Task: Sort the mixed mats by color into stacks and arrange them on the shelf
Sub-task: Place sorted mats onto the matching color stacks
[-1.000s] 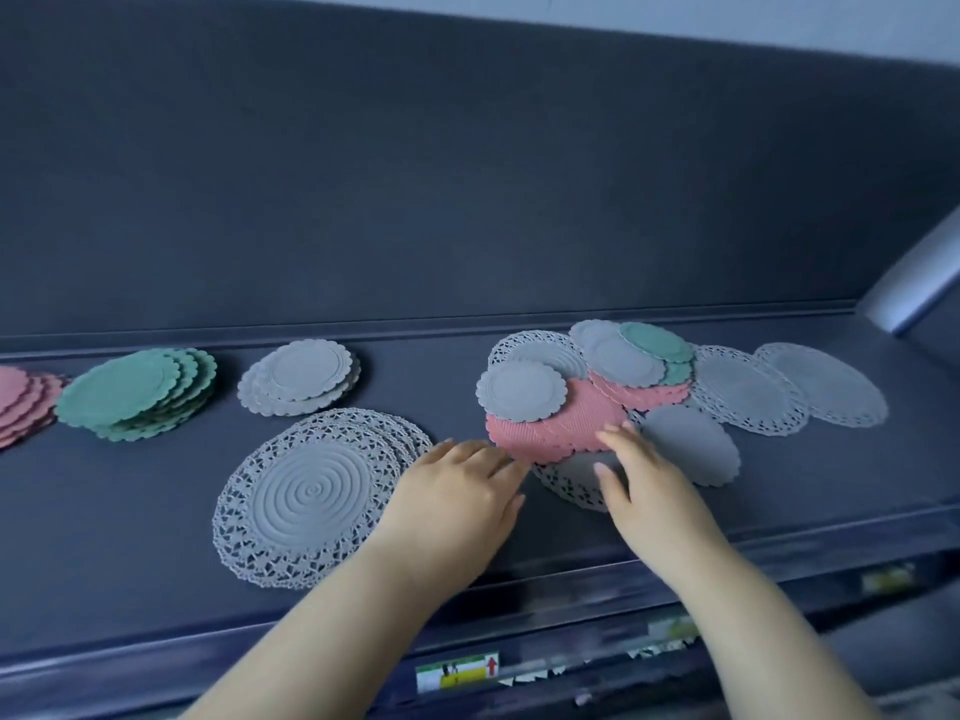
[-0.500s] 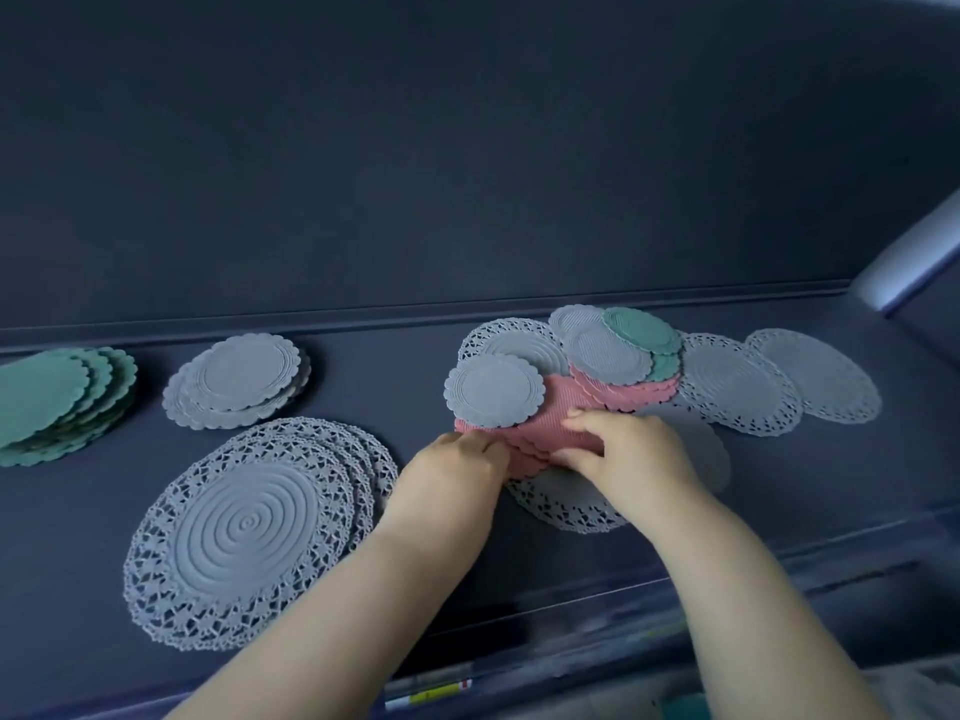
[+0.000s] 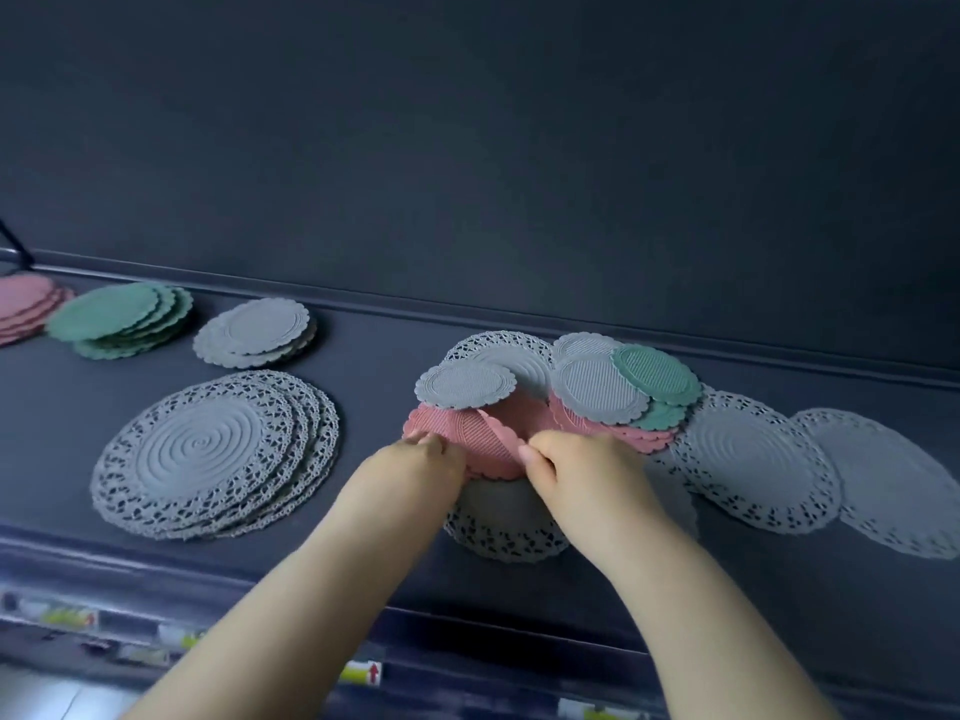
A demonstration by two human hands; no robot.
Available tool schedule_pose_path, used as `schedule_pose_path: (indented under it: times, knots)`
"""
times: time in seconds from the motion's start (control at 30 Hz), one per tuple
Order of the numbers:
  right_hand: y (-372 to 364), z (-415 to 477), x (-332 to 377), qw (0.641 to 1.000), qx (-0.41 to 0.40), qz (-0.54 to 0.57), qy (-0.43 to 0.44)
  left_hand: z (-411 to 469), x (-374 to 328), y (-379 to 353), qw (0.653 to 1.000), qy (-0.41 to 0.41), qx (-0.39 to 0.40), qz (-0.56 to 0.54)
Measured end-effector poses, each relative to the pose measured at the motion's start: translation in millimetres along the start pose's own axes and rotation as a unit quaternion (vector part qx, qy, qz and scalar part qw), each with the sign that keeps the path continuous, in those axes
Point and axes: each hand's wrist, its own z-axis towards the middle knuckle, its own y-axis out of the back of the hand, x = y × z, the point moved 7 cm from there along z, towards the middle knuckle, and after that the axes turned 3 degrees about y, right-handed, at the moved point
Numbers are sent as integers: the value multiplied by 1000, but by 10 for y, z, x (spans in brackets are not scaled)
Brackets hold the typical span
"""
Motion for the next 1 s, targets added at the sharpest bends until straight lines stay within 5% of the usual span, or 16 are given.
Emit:
schedule_pose_path:
  times: [0.3,0.57,0.8,1.0]
  knots:
    - [53,10,-16,999,-12,-1,52,-249,22,371,992,40,-123,-5]
    - [208,-156,-76,989,-74,114,62,-634,-87,972,971,60,-230,-34]
    - [525,-345,-75,944,-208,255,13,-809,-138,1201,946,47,-309,-84]
    - [619,-451,193,930,-213,297,-45,-1047,146,1232,925,21,-359,-122]
